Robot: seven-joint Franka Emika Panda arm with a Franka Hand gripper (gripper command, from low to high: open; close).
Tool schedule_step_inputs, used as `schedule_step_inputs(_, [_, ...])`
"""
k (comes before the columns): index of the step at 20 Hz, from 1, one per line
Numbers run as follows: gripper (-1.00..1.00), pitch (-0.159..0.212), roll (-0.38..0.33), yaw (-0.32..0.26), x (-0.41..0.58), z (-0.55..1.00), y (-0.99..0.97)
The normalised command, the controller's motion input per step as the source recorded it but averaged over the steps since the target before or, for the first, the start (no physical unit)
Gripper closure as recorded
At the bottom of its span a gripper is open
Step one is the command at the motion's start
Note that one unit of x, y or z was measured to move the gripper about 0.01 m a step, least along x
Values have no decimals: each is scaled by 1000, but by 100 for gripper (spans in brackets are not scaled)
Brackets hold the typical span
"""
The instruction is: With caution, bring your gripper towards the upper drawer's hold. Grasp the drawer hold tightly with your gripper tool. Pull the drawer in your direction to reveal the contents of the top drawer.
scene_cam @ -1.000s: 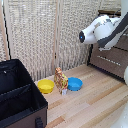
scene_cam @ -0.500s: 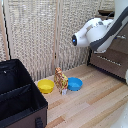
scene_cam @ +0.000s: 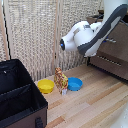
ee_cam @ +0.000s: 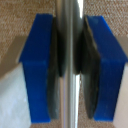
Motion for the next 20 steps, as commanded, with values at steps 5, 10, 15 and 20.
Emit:
schedule_step_inputs(5, [-100,-5,1,-11,56,-15,207])
schedule_step_inputs(10, [-100,-13,0,-18,57,235,-11])
schedule_step_inputs(15, [-100,-3,-2,-9,42,245,6])
schedule_step_inputs(20, [-100,-15,0,0,12,70,95])
